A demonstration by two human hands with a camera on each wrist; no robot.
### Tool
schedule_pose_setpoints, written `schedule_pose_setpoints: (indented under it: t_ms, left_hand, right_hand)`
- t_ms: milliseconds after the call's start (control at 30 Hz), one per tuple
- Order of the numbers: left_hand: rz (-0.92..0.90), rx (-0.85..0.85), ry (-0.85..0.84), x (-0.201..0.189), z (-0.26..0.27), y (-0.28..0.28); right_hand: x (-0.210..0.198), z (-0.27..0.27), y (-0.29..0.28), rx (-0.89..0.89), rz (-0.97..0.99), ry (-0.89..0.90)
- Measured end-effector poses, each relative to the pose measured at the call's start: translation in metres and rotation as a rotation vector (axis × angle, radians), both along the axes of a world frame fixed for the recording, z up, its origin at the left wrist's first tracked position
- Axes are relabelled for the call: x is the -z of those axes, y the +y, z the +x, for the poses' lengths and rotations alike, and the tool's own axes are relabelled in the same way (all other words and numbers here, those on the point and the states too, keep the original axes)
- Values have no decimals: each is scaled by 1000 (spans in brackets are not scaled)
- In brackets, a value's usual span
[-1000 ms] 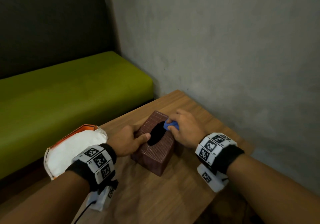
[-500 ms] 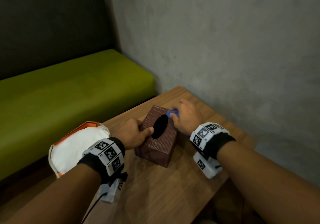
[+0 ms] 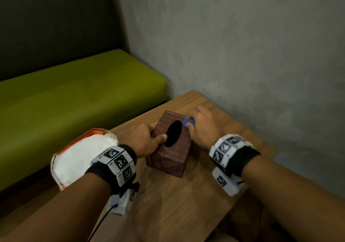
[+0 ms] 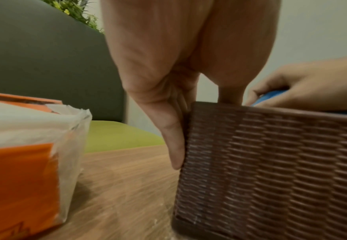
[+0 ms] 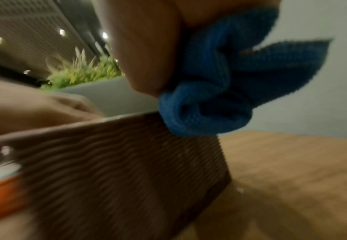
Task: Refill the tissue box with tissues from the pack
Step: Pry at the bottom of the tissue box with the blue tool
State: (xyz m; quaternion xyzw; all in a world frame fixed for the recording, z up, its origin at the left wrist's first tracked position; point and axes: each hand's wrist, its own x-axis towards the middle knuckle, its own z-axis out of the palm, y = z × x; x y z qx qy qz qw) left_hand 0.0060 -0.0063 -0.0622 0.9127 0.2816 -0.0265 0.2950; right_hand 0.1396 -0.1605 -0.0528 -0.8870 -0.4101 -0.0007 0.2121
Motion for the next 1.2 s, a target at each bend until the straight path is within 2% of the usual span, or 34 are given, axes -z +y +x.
schedule_pose_setpoints:
  t_ms: [133, 233, 433, 600, 767, 866, 933, 1100, 1200]
  left_hand:
    - [21, -13, -19, 2, 1, 2]
    - [24, 6, -44, -3, 0, -3]
    - [132, 271, -28, -17, -11, 0]
    - [301, 469, 93, -17, -26, 15]
    - [271, 473, 68, -9, -24, 14]
    - [268, 473, 34, -8, -26, 16]
    - [276, 472, 17, -8, -26, 14]
    - [283, 439, 8, -9, -24, 9]
    - [287, 433, 13, -10, -24, 9]
  right_hand:
    - [4, -52, -36, -219, 20, 27]
    - [1, -40, -26, -175, 41, 18]
    - [3, -4, 9, -105, 32, 5]
    - [-1, 14, 18, -148, -11, 17]
    - [-3, -11, 0, -108, 2, -22]
    - [-3, -47, -21, -193, -14, 4]
    - [-3, -50, -28, -214, -6, 16]
    - [-4, -38, -22, -75, 20, 33]
    - [-2, -64, -21, -181, 0, -14]
